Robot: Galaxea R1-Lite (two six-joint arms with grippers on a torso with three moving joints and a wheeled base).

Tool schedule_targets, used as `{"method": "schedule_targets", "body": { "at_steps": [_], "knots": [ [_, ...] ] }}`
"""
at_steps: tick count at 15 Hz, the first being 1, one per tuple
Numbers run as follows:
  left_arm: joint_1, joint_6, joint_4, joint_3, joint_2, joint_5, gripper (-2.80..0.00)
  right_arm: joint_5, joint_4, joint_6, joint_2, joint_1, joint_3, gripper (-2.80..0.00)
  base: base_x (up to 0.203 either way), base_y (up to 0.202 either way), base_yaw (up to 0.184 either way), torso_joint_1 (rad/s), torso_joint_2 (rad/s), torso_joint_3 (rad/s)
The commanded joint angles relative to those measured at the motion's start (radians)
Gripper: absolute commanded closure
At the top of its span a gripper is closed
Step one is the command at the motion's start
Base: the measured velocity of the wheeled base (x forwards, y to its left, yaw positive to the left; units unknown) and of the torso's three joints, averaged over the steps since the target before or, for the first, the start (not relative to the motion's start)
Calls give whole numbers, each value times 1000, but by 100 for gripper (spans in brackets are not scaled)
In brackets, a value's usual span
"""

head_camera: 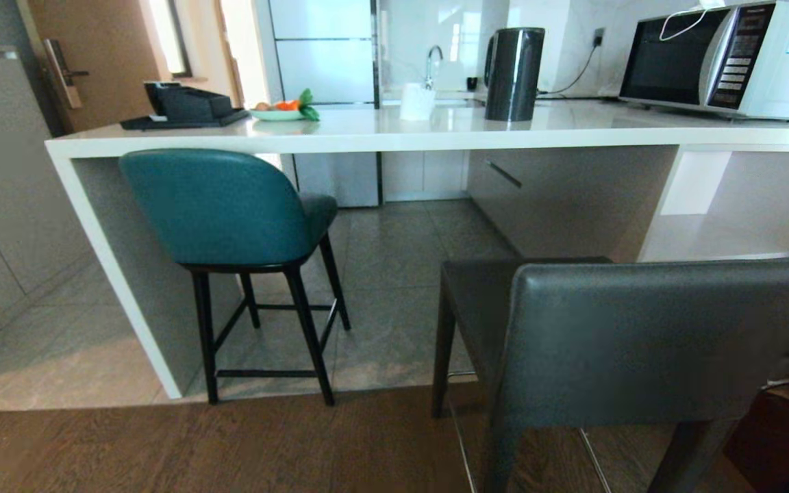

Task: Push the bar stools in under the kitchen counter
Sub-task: Push the gray chair back under the dining table

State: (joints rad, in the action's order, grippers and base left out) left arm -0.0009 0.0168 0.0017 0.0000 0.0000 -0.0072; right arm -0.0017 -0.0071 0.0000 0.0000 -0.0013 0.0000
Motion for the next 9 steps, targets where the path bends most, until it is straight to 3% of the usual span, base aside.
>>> {"method": "schedule_targets", "body": {
  "at_steps": [1, 9],
  "knots": [
    [-1, 0, 0, 0, 2, 0, 0, 0, -1, 0, 2, 0, 5, 0, 0, -195, 2, 2, 1, 4],
    [-1, -1, 0, 0, 2, 1, 0, 0, -1, 0, 2, 0, 5, 0, 0, -193, 2, 2, 3, 2]
  ]
}}
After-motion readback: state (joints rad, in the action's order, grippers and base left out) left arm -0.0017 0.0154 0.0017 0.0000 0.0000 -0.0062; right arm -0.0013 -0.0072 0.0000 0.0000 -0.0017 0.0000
